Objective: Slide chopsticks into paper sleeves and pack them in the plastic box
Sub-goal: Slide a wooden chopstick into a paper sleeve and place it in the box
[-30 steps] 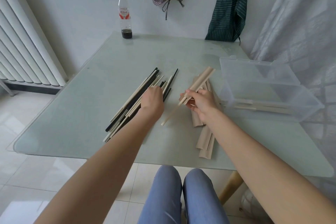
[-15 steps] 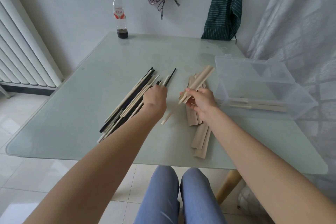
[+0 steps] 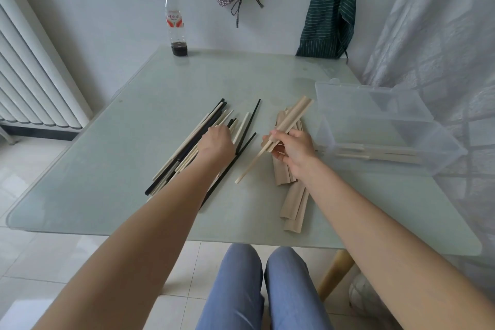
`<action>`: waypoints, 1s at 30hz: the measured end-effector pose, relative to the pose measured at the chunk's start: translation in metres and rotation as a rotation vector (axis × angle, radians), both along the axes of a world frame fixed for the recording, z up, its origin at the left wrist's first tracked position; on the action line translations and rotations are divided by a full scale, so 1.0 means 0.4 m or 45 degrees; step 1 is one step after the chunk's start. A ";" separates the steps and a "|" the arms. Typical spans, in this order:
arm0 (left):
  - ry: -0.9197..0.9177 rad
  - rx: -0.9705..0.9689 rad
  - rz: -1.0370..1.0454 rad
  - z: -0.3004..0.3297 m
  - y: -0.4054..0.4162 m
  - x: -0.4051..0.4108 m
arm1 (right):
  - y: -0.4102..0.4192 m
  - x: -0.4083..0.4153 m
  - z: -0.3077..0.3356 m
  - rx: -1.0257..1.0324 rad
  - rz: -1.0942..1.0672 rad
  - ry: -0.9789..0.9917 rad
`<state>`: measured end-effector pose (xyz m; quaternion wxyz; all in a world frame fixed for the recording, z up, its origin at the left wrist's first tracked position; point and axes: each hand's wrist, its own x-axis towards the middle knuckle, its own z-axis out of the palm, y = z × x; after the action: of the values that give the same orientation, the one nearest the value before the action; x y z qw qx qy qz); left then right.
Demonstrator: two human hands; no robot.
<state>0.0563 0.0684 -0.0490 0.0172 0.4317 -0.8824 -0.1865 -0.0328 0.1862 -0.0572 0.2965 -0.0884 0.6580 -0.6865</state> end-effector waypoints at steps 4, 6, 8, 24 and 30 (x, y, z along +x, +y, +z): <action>0.112 0.095 -0.014 -0.007 -0.004 -0.001 | 0.003 -0.004 0.005 0.007 -0.013 0.012; 0.293 0.290 0.022 -0.006 -0.006 -0.002 | 0.002 -0.002 0.008 0.016 -0.013 0.018; 0.561 0.586 0.121 0.004 0.002 0.004 | 0.002 0.004 0.011 0.004 -0.005 0.002; 1.043 0.197 -0.399 0.076 0.056 0.034 | 0.038 0.024 0.053 -0.114 -0.117 0.021; 1.084 -0.336 -0.600 0.097 0.088 0.041 | 0.066 0.029 0.070 -0.206 -0.155 -0.029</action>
<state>0.0726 0.1035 -0.0104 0.3873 0.1006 -0.8867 -0.2315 -0.0211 0.2128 -0.0291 0.2535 -0.0642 0.6013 -0.7551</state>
